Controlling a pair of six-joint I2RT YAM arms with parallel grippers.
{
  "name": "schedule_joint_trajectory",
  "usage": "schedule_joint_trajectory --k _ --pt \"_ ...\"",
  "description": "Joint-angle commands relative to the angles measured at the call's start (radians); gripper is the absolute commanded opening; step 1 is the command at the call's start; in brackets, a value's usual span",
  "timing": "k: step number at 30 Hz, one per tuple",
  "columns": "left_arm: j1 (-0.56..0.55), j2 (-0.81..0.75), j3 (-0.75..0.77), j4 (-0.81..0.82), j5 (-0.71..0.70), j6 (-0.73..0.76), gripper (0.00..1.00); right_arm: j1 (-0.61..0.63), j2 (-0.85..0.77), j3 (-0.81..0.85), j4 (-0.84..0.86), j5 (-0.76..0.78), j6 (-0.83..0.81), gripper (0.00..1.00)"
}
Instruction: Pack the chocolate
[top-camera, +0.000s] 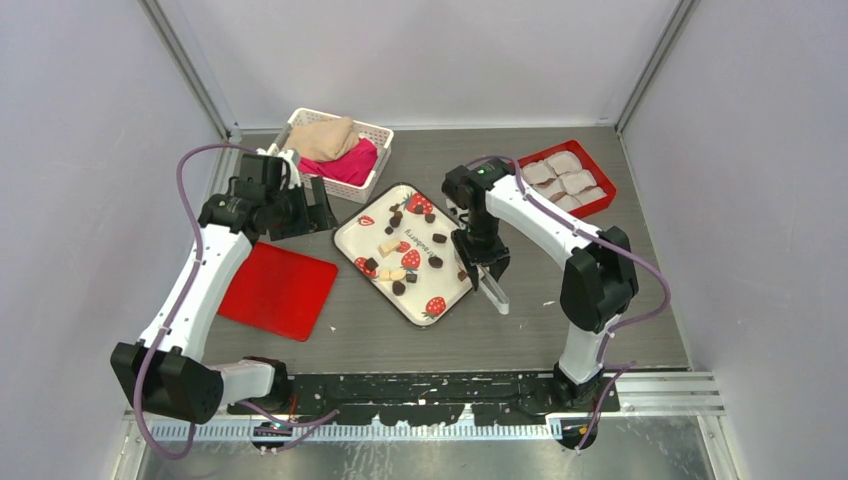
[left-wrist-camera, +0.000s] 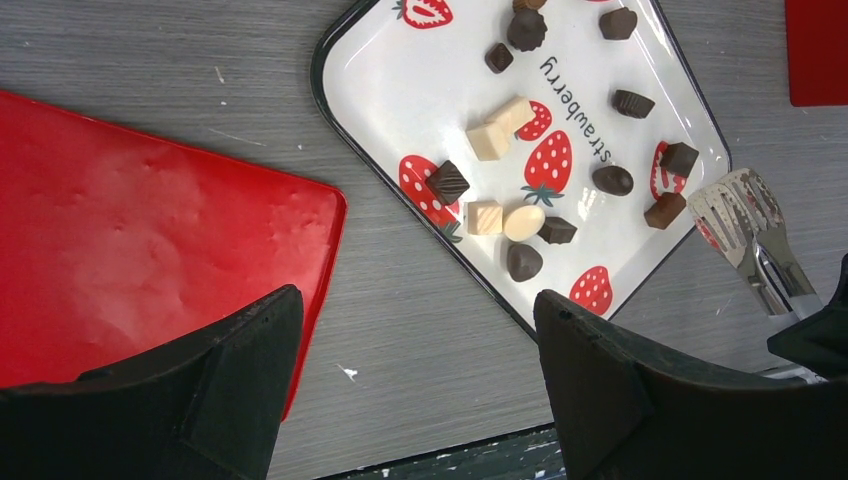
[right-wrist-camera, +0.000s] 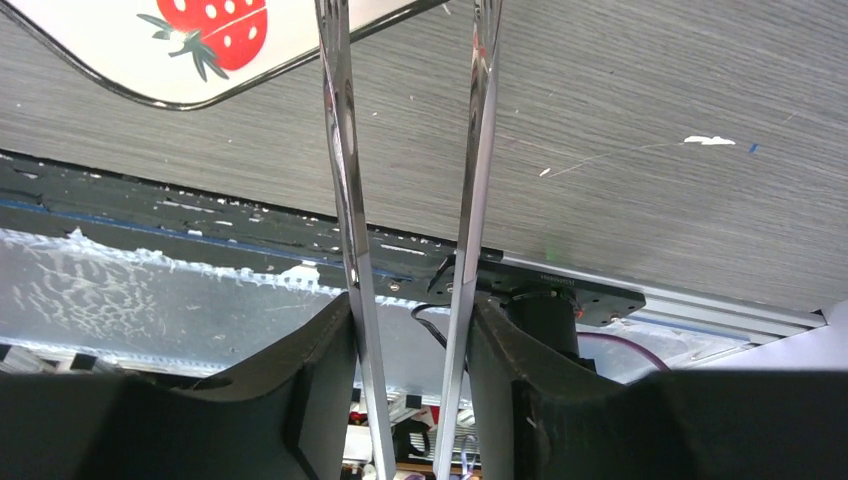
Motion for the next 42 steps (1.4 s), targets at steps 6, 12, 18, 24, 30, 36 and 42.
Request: schedule_joint_trajectory --k 6,12,18,24,30,36,42 --pt "-0.004 -0.002 0.015 0.024 -0.02 0.028 0.86 0.004 0.044 0.05 0.024 0.059 0.019 0.49" --pt "-0.004 -0.008 0.014 0.017 -0.033 0.034 0.86 -0.003 0.079 0.078 0.042 0.083 0.032 0.49" --pt "-0.004 -0.01 0.012 0.015 -0.042 0.038 0.86 -0.007 0.102 0.082 0.039 0.144 0.03 0.53" --pt "-0.004 -0.006 0.015 0.019 -0.043 0.038 0.86 -0.006 0.12 0.069 0.049 0.112 0.018 0.53" --pt "-0.004 -0.006 0.015 0.02 -0.045 0.035 0.86 -0.006 0.129 0.041 0.078 0.102 0.01 0.51" --pt "-0.004 -0.004 0.016 0.021 -0.044 0.03 0.86 -0.008 0.128 0.061 0.084 0.108 0.011 0.39" --pt "-0.004 -0.006 0.016 0.02 -0.045 0.03 0.86 -0.008 0.108 0.084 0.067 0.118 0.013 0.22"
